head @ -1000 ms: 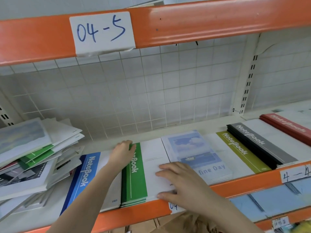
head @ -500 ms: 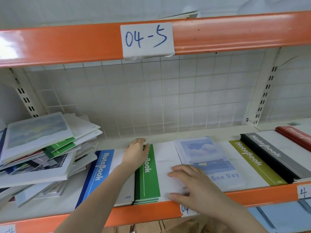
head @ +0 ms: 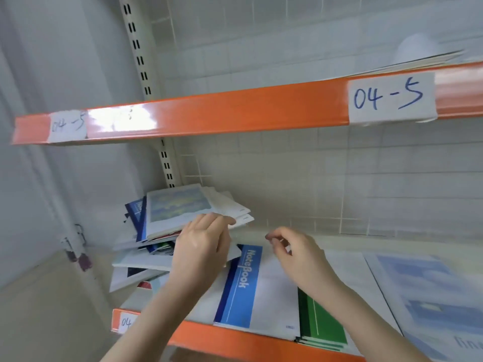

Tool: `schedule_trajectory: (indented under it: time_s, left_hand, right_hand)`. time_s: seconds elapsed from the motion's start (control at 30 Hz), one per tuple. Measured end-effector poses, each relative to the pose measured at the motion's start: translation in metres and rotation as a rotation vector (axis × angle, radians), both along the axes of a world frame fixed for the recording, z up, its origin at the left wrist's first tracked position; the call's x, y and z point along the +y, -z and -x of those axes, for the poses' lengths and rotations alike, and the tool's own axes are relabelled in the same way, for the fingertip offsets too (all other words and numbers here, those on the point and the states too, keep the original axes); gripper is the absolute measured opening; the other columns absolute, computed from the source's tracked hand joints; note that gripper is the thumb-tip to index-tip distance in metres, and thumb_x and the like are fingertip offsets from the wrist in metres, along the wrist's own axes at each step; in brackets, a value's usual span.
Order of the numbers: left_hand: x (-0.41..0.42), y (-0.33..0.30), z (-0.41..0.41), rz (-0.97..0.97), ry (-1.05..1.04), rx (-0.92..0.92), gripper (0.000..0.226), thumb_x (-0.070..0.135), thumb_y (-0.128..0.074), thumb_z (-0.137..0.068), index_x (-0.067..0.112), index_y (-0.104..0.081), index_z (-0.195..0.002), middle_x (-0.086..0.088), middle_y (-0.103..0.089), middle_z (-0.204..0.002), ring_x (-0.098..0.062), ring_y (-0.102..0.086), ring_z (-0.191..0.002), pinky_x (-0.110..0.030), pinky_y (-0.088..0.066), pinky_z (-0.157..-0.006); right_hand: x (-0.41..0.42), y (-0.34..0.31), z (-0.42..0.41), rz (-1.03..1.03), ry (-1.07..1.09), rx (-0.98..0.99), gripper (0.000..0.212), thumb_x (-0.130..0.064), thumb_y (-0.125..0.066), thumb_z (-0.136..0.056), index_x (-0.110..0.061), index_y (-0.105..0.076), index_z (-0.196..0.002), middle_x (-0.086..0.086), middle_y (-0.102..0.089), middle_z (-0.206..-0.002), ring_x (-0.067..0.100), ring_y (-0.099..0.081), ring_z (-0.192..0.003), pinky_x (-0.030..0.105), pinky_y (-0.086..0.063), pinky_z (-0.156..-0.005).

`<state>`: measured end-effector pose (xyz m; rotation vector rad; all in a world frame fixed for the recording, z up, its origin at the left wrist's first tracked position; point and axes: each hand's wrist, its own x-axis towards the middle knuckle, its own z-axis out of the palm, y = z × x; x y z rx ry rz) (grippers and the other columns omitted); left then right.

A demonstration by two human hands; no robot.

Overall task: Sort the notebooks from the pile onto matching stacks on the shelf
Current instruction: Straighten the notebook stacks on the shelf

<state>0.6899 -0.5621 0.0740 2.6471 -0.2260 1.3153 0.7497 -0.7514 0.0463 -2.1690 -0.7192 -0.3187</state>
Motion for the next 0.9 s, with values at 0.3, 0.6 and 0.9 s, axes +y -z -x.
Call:
schedule_trajectory:
  time_s: [0.3,0.6,0.9]
  left_hand:
    - [0.085,0.006,0.005,0.039,-0.424,0.440,0.057,0.050,-0.040,-0.096,0.021,-0.035,-0.145,-0.002,-0.037,-0.148,-0.024,-0.026,-0.140,-0.037,-0.025,-0.112]
    - [0.076,0.018,0.011,0.035,-0.214,0.203,0.035,0.010,-0.061,-0.088,0.009,-0.061,-0.123,-0.006,-0.058,-0.124,-0.027,-0.051,-0.118,-0.036,-0.048,-0.088]
    - [0.056,0.018,-0.008,0.174,-0.232,0.046,0.019,0.015,-0.055,-0.091,0.007,-0.063,-0.107,-0.009,-0.063,-0.107,-0.029,-0.058,-0.094,-0.037,-0.050,-0.076]
  right_hand:
    - [0.083,-0.028,-0.057,-0.168,0.074,0.409,0.038,-0.022,-0.045,-0.098,0.001,-0.046,-0.129,0.005,-0.054,-0.098,0.014,-0.050,-0.076,0.026,-0.043,-0.066]
    - [0.108,-0.020,-0.056,-0.785,-0.046,0.843,0.010,0.002,-0.055,-0.090,-0.006,-0.052,-0.086,0.013,-0.060,-0.087,0.022,-0.061,-0.076,0.034,-0.054,-0.062]
    - [0.093,-0.030,-0.056,-0.746,0.006,0.982,0.024,-0.037,-0.053,-0.095,-0.013,-0.055,-0.096,0.011,-0.065,-0.093,0.023,-0.064,-0.081,0.036,-0.056,-0.062]
